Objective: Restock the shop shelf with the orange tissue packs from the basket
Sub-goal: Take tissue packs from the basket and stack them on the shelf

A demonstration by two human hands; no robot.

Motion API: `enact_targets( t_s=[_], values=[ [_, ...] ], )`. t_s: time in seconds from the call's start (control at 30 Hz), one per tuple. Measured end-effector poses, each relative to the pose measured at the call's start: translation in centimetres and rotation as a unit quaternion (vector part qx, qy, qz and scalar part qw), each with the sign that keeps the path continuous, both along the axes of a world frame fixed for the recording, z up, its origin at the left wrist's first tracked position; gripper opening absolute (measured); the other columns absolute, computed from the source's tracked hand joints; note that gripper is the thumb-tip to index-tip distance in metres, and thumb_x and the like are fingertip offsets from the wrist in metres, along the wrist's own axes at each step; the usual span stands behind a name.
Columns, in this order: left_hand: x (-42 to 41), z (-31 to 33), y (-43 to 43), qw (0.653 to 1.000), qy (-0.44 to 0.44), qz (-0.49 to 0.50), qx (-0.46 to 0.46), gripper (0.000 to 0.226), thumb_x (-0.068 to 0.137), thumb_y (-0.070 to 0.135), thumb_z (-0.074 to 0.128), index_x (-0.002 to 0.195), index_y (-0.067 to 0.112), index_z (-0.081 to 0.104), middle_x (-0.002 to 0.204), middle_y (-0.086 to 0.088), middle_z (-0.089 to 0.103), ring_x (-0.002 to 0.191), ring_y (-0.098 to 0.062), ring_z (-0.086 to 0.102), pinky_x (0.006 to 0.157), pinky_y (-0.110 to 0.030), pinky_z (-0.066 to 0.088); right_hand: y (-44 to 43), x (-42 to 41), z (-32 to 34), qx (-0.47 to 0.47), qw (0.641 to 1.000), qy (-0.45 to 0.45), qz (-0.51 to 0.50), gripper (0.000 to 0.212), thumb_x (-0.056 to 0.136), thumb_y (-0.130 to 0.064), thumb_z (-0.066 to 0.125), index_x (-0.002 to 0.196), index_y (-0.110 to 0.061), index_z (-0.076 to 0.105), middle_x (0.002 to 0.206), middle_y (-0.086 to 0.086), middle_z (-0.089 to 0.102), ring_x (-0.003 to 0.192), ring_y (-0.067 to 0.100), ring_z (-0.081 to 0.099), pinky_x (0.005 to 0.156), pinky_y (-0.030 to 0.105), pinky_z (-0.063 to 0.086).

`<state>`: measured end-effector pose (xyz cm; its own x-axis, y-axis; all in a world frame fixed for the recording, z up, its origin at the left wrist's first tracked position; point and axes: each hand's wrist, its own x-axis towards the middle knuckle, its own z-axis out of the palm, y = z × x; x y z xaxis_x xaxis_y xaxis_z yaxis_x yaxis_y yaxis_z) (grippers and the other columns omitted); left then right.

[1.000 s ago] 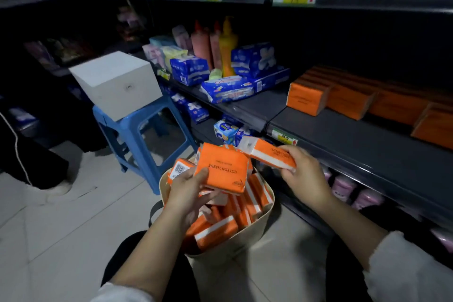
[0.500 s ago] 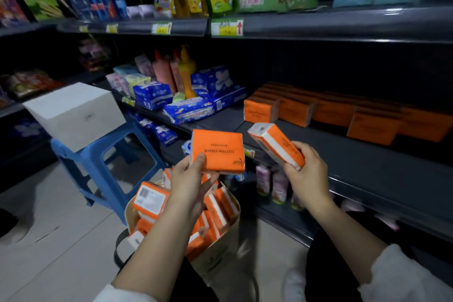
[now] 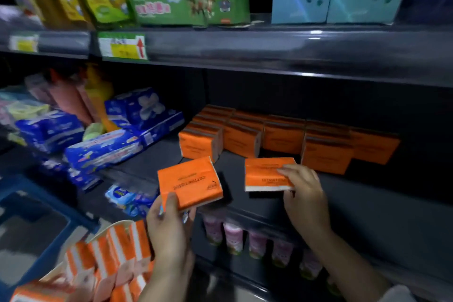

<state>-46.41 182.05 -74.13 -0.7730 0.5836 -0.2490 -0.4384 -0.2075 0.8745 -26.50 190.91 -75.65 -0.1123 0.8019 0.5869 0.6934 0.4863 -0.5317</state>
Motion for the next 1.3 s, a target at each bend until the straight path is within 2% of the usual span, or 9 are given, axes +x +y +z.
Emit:
enact_targets(
  t_s=[0.1, 0.2, 0.3, 0.43, 0.7, 0.83, 1.0, 1.1, 1.3],
  values=[
    [-0.4, 0.1, 2.1, 1.000, 0.023, -0.018, -0.003, 0.009, 0.097, 0.020, 0.051, 0.095, 0.020, 0.060, 0.084, -0.001, 0.064, 0.076, -0.010, 0.059, 0.070, -0.027, 0.051, 1.7, 0.0, -1.2, -0.062, 0.996, -0.069, 0.017, 0.057, 0.067, 0.019, 0.054, 0.109, -0.016, 0.068, 0.119, -0.002, 0.057, 0.112, 0.011, 0.043, 0.085, 0.028, 0.047],
    [-0.5, -0.2, 3.9, 0.999, 0.027, -0.031, -0.010, 0.011, 0.097, 0.021, 0.051, 0.102, 0.019, 0.060, 0.092, -0.001, 0.065, 0.078, -0.009, 0.061, 0.071, -0.028, 0.051, 2.4, 0.9, -2.2, -0.181, 0.972, -0.115, 0.096, 0.059, 0.069, 0.011, 0.054, 0.115, -0.024, 0.065, 0.131, -0.006, 0.044, 0.122, 0.012, 0.038, 0.098, 0.017, 0.031],
    [-0.7, -0.9, 5.4, 0.999, -0.008, -0.049, -0.020, 0.029, 0.098, 0.021, 0.050, 0.124, 0.011, 0.054, 0.111, -0.005, 0.064, 0.087, -0.009, 0.062, 0.073, -0.027, 0.052, 2.6, 2.3, -2.1, -0.283, 0.951, -0.050, 0.113, 0.050, 0.068, 0.000, 0.070, 0.108, -0.029, 0.065, 0.128, -0.012, 0.039, 0.120, 0.005, 0.037, 0.097, 0.014, 0.027],
    [-0.3, -0.9, 6.8, 0.997, -0.039, -0.053, -0.031, 0.035, 0.098, 0.021, 0.049, 0.133, 0.014, 0.049, 0.126, -0.007, 0.061, 0.111, -0.019, 0.061, 0.077, -0.025, 0.051, 2.9, 3.0, -2.4, -0.302, 0.946, 0.118, -0.019, 0.037, 0.075, -0.016, 0.074, 0.108, -0.028, 0.064, 0.120, -0.001, 0.059, 0.112, 0.017, 0.056, 0.097, 0.033, 0.045],
    [-0.6, -0.4, 7.1, 0.998, -0.036, -0.050, -0.024, 0.030, 0.099, 0.023, 0.045, 0.128, 0.019, 0.052, 0.125, -0.006, 0.062, 0.114, -0.021, 0.059, 0.080, -0.027, 0.050, 3.3, 2.1, -0.6, -0.348, 0.927, 0.108, -0.089, 0.056, 0.089, -0.043, 0.057, 0.136, -0.014, 0.045, 0.135, 0.003, 0.052, 0.121, 0.021, 0.050, 0.095, 0.029, 0.037],
    [-1.5, -0.3, 6.7, 0.999, -0.023, -0.024, -0.020, 0.029, 0.099, 0.025, 0.045, 0.127, 0.021, 0.053, 0.118, 0.000, 0.064, 0.103, -0.015, 0.060, 0.079, -0.025, 0.049, 3.0, 2.5, -0.2, -0.412, 0.907, 0.025, -0.089, 0.061, 0.078, -0.063, 0.055, 0.114, -0.014, 0.060, 0.120, 0.007, 0.061, 0.107, 0.023, 0.057, 0.085, 0.030, 0.044],
    [-3.0, 0.0, 5.7, 1.000, -0.013, 0.000, -0.012, 0.030, 0.099, 0.023, 0.046, 0.129, 0.020, 0.051, 0.113, 0.002, 0.062, 0.095, -0.010, 0.059, 0.075, -0.023, 0.048, 2.9, 0.7, -2.1, -0.438, 0.865, -0.214, -0.116, 0.083, 0.055, -0.088, 0.042, 0.099, -0.020, 0.060, 0.124, 0.010, 0.054, 0.118, 0.029, 0.046, 0.090, 0.034, 0.039],
    [-3.6, -0.1, 5.2, 0.999, -0.039, -0.001, -0.017, 0.030, 0.099, 0.024, 0.046, 0.128, 0.022, 0.052, 0.111, 0.001, 0.062, 0.094, -0.012, 0.057, 0.073, -0.023, 0.047, 3.2, -0.6, -3.0, -0.452, 0.879, -0.115, -0.101, 0.079, 0.048, -0.080, 0.054, 0.100, -0.022, 0.064, 0.117, 0.005, 0.061, 0.111, 0.025, 0.054, 0.092, 0.033, 0.045],
    [-4.3, -0.2, 4.9, 0.996, -0.084, -0.008, -0.024, 0.031, 0.098, 0.025, 0.048, 0.130, 0.024, 0.051, 0.115, -0.001, 0.062, 0.083, -0.007, 0.057, 0.072, -0.024, 0.047, 2.7, -2.8, -1.5, -0.391, 0.906, 0.157, -0.045, 0.030, 0.065, -0.018, 0.077, 0.091, -0.018, 0.062, 0.091, 0.001, 0.067, 0.085, 0.017, 0.063, 0.069, 0.028, 0.050]
  ],
)
